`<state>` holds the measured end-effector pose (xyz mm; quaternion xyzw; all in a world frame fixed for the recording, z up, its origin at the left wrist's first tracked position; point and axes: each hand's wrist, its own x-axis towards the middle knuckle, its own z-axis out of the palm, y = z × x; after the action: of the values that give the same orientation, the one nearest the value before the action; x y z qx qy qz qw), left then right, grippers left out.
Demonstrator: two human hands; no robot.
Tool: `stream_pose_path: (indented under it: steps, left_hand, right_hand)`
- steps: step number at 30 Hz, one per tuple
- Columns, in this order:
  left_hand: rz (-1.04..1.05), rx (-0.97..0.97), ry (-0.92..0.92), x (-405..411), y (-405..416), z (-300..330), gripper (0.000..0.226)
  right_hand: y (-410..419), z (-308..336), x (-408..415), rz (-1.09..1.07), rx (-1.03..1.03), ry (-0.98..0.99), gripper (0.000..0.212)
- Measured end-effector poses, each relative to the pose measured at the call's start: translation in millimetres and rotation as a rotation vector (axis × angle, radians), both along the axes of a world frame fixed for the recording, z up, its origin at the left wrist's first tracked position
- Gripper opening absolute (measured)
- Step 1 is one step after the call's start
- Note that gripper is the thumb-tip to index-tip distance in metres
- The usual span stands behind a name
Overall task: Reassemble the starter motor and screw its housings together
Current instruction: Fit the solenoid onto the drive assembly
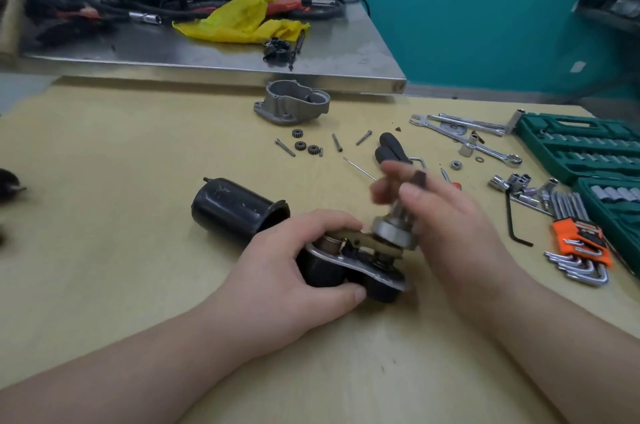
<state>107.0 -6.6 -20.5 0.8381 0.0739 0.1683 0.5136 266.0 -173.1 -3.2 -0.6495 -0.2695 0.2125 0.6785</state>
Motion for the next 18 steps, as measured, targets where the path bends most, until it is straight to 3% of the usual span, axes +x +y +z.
stream_pose_path:
  steps: [4, 6, 11, 15, 18]
  left_hand:
    - [-0.037, -0.020, 0.039, -1, 2, 0, 0.053]
    - [-0.047, -0.051, 0.054, -1, 1, 2, 0.051]
    - [0.007, -0.064, 0.065, -1, 0, 3, 0.051]
    - [-0.001, -0.093, 0.079, -1, 0, -1, 0.051]
    - [0.016, -0.099, 0.050, -1, -1, -4, 0.048]
  right_hand:
    - [22, 26, 33, -0.164, -0.151, -0.224, 0.013]
    - [43, 42, 53, -0.080, -0.309, -0.398, 0.010]
    - [104, 52, 97, 0.110, -0.631, -0.583, 0.007]
    - [138, 24, 111, 0.212, -0.999, -1.046, 0.033]
    - [148, 11, 116, 0.167, -1.016, -1.110, 0.036]
